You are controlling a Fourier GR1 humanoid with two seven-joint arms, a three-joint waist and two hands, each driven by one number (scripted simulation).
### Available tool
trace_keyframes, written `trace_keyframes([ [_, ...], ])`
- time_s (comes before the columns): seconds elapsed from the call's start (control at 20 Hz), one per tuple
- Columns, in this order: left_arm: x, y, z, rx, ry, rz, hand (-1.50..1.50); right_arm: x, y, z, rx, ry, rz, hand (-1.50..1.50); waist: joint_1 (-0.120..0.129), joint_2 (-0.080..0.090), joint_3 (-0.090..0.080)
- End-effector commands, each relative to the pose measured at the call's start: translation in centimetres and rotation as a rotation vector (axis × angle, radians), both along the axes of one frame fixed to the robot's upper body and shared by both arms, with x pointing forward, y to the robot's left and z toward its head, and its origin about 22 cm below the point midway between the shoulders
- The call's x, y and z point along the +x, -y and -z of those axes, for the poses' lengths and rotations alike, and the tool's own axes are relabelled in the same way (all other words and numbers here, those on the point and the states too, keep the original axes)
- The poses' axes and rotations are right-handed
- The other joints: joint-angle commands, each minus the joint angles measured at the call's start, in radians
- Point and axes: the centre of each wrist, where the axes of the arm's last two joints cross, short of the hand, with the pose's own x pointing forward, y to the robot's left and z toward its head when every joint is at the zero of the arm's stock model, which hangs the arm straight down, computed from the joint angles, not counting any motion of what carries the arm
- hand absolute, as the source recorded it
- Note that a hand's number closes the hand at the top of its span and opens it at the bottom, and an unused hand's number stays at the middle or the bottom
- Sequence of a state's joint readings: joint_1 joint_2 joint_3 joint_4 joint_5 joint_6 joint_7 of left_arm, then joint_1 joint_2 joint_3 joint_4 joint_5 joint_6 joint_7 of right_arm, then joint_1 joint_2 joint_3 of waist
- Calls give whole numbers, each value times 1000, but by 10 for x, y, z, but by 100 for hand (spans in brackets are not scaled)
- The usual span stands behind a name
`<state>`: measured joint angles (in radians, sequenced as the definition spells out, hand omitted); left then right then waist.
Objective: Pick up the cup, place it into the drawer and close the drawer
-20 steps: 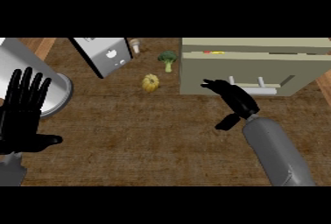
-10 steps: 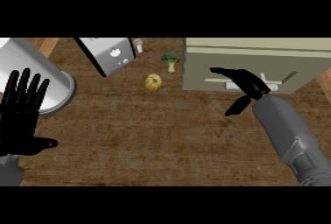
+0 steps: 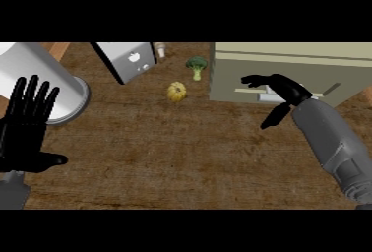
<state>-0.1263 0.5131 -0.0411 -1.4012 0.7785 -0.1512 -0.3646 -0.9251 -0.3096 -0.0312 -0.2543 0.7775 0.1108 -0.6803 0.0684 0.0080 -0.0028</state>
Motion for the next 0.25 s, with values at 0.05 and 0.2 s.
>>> trace_keyframes([
  [0.05, 4, -6, -9, 16, 23, 7, -150, 13, 26, -35, -51, 29, 150, -150, 27, 31, 6],
  [0.2, 3, 9, 4, 18, -6, 1, -150, 8, 22, -21, -61, 24, 142, -150, 18, 28, 6],
])
